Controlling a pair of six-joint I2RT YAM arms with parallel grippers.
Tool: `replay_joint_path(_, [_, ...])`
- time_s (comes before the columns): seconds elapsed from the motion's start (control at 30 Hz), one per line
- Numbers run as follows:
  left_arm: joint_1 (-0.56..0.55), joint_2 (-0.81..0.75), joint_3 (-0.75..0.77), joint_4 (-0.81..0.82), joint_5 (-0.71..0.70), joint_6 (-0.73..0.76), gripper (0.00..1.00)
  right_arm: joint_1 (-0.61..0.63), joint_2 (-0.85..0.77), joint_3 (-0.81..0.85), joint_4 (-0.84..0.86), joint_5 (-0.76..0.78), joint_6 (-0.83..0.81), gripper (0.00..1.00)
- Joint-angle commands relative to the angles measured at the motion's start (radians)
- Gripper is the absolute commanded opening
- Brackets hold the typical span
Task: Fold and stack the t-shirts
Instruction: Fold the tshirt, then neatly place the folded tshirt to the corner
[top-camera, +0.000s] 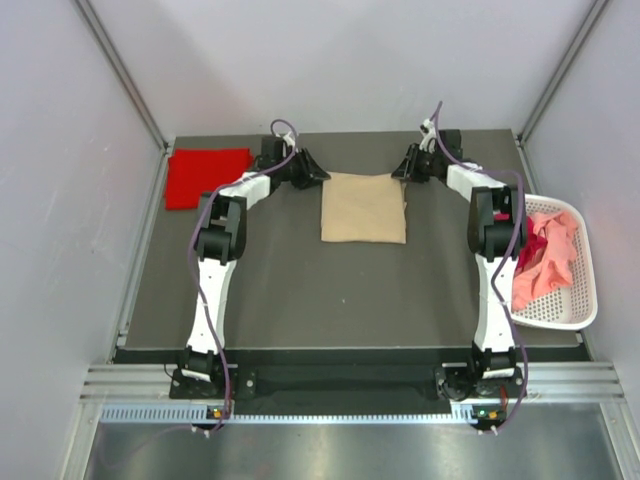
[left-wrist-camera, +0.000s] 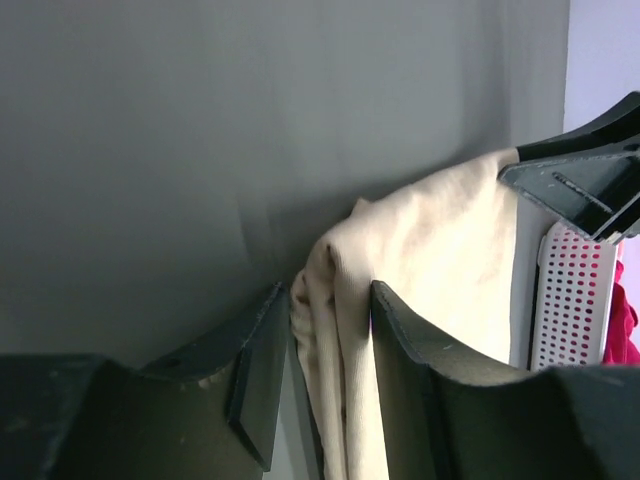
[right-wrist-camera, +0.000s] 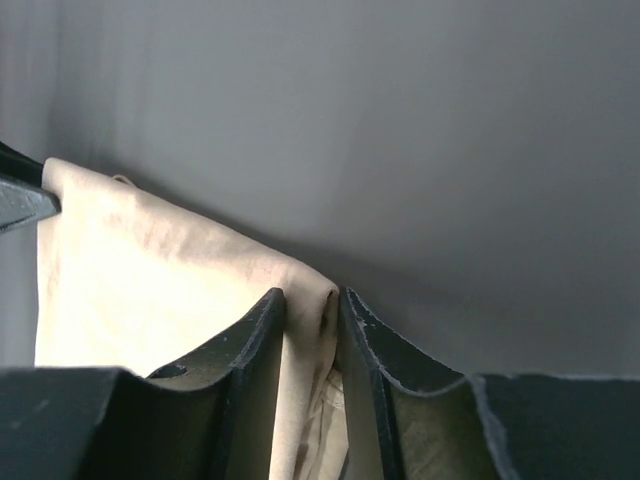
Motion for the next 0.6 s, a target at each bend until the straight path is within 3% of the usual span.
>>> replay_joint_path(0.0, [0.001,0.048,0.052,0.029,-0.033,0.014,0.44,-0.018,0.021,0.044,0.055,-0.03,0.006,0.29])
replay_joint_path(0.07, [0.001,0.066,0.07,0.055,-0.015,0.005,0.3,-0.016,0.019,0.046,0.058,-0.032,0.006,0.21])
replay_joint_path(0.1, [0.001,0.074,0.081,0.065,-0.006,-0.01,0.19,-0.016,0.019,0.046,0.058,-0.033,0.005,0.11])
replay_joint_path(0.13, [0.001,0.075,0.084,0.09,0.002,-0.02,0.0,-0.016,0.015,0.042,0.06,-0.033,0.003,0.07])
replay_joint_path(0.2, [-0.001,0.066,0.081,0.114,0.028,-0.053,0.0,-0.016,-0.005,0.027,0.066,-0.036,0.012,0.0])
replay_joint_path(0.57, [-0.024,-0.043,0.032,0.2,0.013,-0.066,0.0,-0.018,-0.238,-0.218,0.239,0.026,0.104,0.0])
